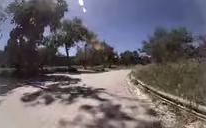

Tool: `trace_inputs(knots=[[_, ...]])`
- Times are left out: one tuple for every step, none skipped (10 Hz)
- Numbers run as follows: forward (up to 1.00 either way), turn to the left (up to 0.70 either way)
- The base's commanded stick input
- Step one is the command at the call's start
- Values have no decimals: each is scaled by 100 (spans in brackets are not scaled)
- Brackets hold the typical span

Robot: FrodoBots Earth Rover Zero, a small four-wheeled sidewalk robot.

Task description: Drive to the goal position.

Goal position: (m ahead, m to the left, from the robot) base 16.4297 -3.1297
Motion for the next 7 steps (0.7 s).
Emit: trace_inputs(knots=[[100,37],[100,9],[100,0],[100,0],[100,0],[100,0],[100,0]])
